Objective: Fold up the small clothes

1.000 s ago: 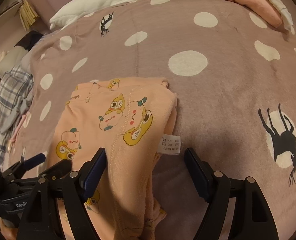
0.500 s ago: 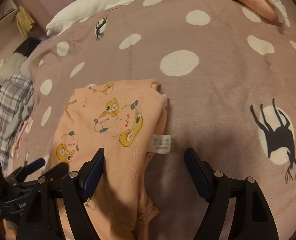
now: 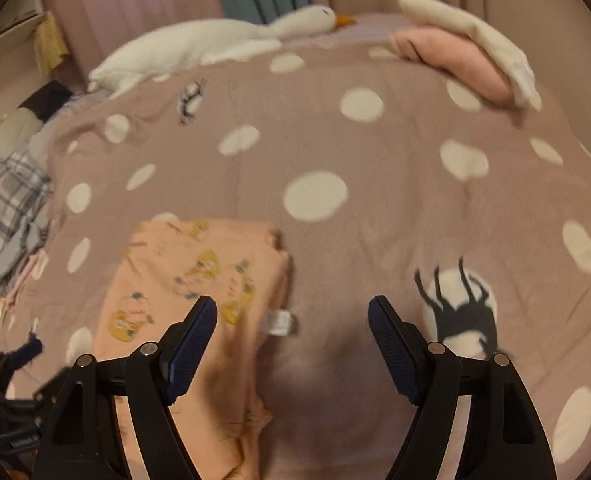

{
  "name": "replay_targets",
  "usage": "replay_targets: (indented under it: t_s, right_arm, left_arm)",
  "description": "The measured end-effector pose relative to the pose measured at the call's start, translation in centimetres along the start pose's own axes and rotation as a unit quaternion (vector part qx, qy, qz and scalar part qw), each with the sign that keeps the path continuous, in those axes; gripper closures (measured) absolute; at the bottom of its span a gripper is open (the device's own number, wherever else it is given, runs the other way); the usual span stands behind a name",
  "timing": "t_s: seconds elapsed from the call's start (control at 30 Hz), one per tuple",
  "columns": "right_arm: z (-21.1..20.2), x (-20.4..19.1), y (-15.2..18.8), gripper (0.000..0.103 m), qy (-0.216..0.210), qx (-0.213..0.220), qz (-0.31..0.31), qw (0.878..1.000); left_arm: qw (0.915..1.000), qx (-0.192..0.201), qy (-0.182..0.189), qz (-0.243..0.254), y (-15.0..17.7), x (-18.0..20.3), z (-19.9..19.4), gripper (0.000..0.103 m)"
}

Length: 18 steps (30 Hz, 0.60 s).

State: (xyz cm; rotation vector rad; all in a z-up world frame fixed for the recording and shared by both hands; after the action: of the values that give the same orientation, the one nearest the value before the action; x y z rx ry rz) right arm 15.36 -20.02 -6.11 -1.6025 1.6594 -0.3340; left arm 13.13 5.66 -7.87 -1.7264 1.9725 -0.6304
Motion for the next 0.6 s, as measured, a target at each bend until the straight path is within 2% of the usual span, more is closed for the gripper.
replay_targets:
  t_s: [0.07,0.13,0.2,0.23,0.27,0.37,0.5,0.53,0.57,0.6]
  right_arm:
    - [-0.1,-0.6,-0.4,0.025,-0.036,0.002,-0.007,0.999]
    - [0.4,-1.1,-0.7,0.026,-0.073,-0.003,-0.008,0.997]
    - [1.4,-1.4,-0.9,0.037,-0.1,-0.013,-0.005,0.995]
    - [2.0,-1.6,-0.9,0.046,-0.105,-0.023,-0.005,0.994]
    - [2.9,-1.9,-0.8,0.053,-0.112,-0.034,-0.009,0.993]
    - [5.0,-2.4,-0.6,0.064,-0.119,-0.06,-0.014,0.991]
    - [8.3,-1.1,-0.6,0.073,-0.079,-0.1,0.002,0.992]
    - [8.7,-0.5,-0.7,0.078,-0.075,-0.102,0.012,0.992]
    - [9.0,0.1,-0.9,0.091,-0.068,-0.101,0.024,0.992]
    - [9.1,0.6,-1.0,0.096,-0.065,-0.098,0.035,0.992]
  left_arm:
    - [0.9995,-0.009,0.029,-0.006,0.5,0.5,0.1,0.035]
    - [0.9991,-0.01,0.041,-0.003,0.7,1.3,0.2,0.046]
    - [0.9985,-0.013,0.053,0.0,1.1,1.9,0.3,0.058]
    - [0.9978,-0.017,0.065,0.003,1.3,2.3,0.6,0.063]
    - [0.9974,-0.021,0.069,0.008,1.4,2.7,0.8,0.064]
    - [0.9973,-0.034,0.058,0.028,2.1,3.3,1.8,0.064]
    - [0.9966,-0.049,0.053,0.038,2.9,3.3,2.8,0.063]
    - [0.9965,-0.051,0.054,0.038,3.0,3.2,2.9,0.062]
    - [0.9963,-0.052,0.057,0.038,3.1,3.1,2.9,0.061]
    - [0.9962,-0.053,0.058,0.038,3.1,3.0,2.9,0.061]
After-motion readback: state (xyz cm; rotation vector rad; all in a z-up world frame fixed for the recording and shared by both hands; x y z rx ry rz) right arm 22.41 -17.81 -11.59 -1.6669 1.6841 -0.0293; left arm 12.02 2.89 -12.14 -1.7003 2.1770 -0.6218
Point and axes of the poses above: each gripper's, at about its wrist camera, not at the fingertips, and z roughly the way its jaws point, x to its right, y to its underside, the point moved 1 cm from there along z, roughly the way its jaws point, and after that the axes turned 9 degrees about -y, right-handed, at the moved point
